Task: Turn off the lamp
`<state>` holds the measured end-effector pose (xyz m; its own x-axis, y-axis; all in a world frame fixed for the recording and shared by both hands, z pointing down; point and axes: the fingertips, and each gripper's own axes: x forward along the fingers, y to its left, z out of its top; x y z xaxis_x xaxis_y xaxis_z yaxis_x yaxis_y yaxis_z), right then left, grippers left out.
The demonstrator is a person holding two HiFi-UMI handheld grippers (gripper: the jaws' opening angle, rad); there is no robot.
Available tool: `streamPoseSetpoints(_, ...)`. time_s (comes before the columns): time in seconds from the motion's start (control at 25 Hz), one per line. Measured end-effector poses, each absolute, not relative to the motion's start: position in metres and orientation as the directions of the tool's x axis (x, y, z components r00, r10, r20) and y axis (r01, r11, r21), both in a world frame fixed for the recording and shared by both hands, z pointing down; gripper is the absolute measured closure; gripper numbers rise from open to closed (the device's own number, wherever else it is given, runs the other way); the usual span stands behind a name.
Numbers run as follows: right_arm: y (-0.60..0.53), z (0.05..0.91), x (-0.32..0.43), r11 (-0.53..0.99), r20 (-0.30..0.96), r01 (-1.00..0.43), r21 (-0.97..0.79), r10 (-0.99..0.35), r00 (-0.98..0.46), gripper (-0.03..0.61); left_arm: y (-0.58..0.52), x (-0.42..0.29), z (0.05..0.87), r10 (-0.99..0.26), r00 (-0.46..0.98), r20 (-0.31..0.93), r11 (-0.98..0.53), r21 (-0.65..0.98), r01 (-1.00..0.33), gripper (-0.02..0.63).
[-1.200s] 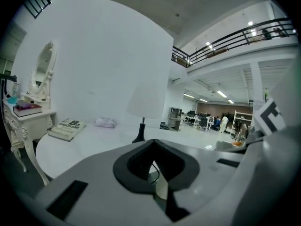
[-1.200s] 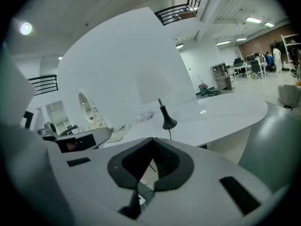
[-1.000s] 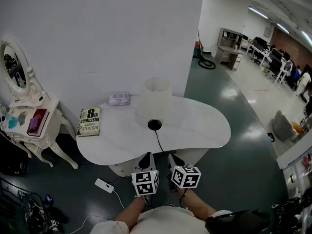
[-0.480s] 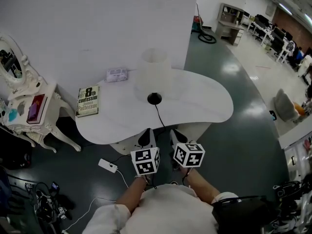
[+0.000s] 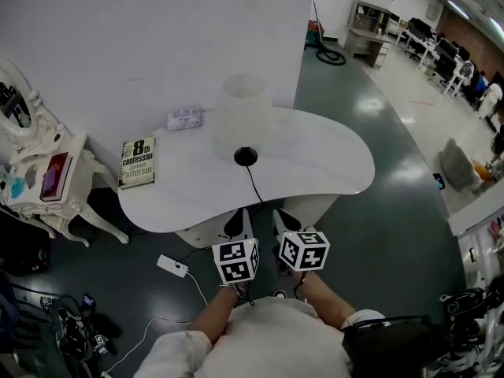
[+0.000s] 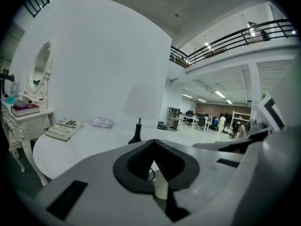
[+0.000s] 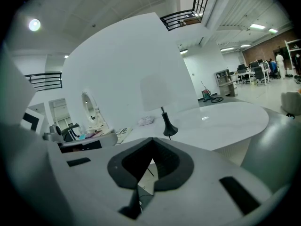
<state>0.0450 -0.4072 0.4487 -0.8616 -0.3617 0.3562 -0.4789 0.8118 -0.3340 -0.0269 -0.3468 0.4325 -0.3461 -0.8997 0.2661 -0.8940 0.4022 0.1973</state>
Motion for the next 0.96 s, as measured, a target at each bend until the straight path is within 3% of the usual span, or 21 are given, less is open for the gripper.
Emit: streamPoseSetpoints(0.96, -0.415, 0.453, 0.056, 0.809, 0.363, -0.496, -0.316, -0.38, -0.851, 0.58, -0.354, -0.02, 0.444, -0.898, -0.331, 0.291, 0.394, 0.194, -0.898, 0.606)
